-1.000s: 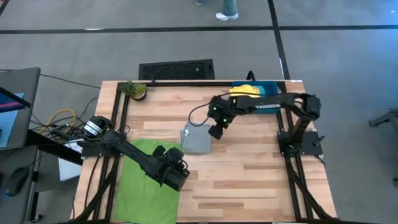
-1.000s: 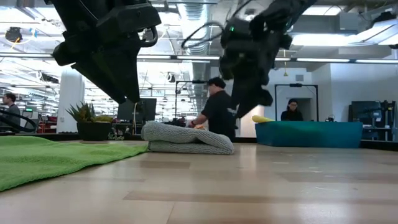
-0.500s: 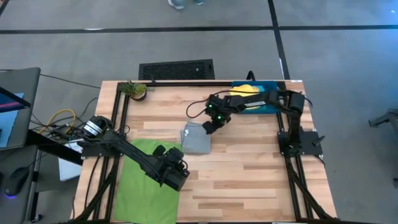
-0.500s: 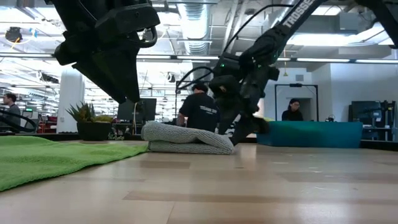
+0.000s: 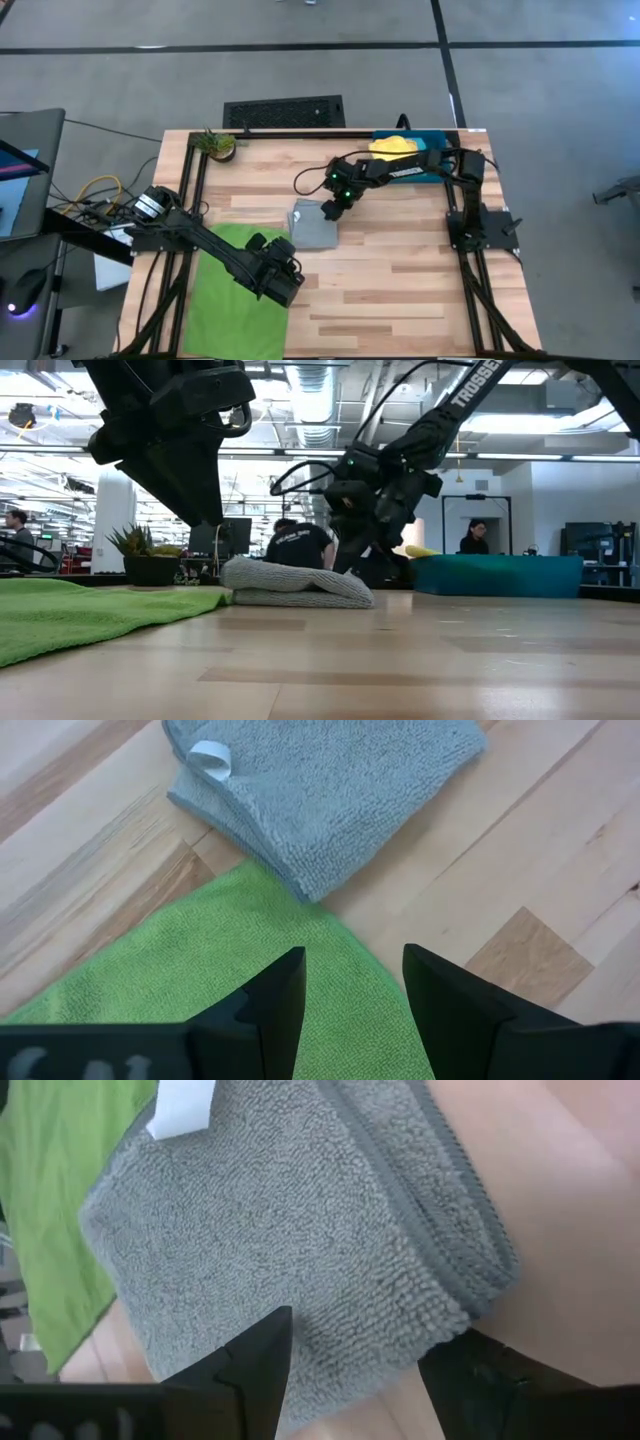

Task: Fold microfiber towels
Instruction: Stack the gray microfiber cloth on top of the yellow microfiber cloth in the blue bin

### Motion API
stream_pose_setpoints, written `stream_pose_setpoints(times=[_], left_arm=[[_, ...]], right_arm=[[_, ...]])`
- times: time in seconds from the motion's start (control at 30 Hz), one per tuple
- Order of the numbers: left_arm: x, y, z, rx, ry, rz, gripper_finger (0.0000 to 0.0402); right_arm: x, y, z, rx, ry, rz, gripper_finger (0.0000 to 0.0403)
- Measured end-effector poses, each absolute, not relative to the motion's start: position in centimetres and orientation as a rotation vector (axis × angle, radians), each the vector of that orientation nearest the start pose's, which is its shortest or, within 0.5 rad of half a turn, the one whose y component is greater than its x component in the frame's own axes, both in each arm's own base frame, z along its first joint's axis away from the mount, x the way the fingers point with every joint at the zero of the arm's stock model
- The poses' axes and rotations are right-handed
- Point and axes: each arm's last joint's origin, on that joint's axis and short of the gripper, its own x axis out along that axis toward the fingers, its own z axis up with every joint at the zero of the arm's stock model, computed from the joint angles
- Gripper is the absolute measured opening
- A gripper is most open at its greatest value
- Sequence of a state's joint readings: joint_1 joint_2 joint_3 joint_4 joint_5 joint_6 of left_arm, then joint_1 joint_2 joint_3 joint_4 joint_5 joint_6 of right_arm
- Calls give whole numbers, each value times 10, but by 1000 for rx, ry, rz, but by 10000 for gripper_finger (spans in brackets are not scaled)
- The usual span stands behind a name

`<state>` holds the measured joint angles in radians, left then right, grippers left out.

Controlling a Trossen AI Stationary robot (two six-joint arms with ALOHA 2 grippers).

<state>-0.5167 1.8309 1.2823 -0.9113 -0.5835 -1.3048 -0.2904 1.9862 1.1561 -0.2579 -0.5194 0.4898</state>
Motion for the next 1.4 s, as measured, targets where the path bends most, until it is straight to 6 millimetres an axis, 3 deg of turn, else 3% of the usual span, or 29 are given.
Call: stream_pose_setpoints(times=[0.13,0.27,0.63,0.9,1.17,1.4], left_arm=[[302,-153,191,-376,936,781,163],[302,-153,191,-376,936,781,163],[302,-153,191,-376,936,782,163],[302,-153,191,-376,936,782,163],[302,-153,191,-374,937,780,163],[302,-153,191,-357,943,770,163]], right_arm=[[370,-88,122,827,1056,-58,228],[371,-82,122,823,1064,-145,201],[371,-81,120,792,1069,-135,16],[369,-80,127,746,1060,-103,7],[362,-79,162,683,995,-62,5],[344,-82,200,609,959,-104,4]])
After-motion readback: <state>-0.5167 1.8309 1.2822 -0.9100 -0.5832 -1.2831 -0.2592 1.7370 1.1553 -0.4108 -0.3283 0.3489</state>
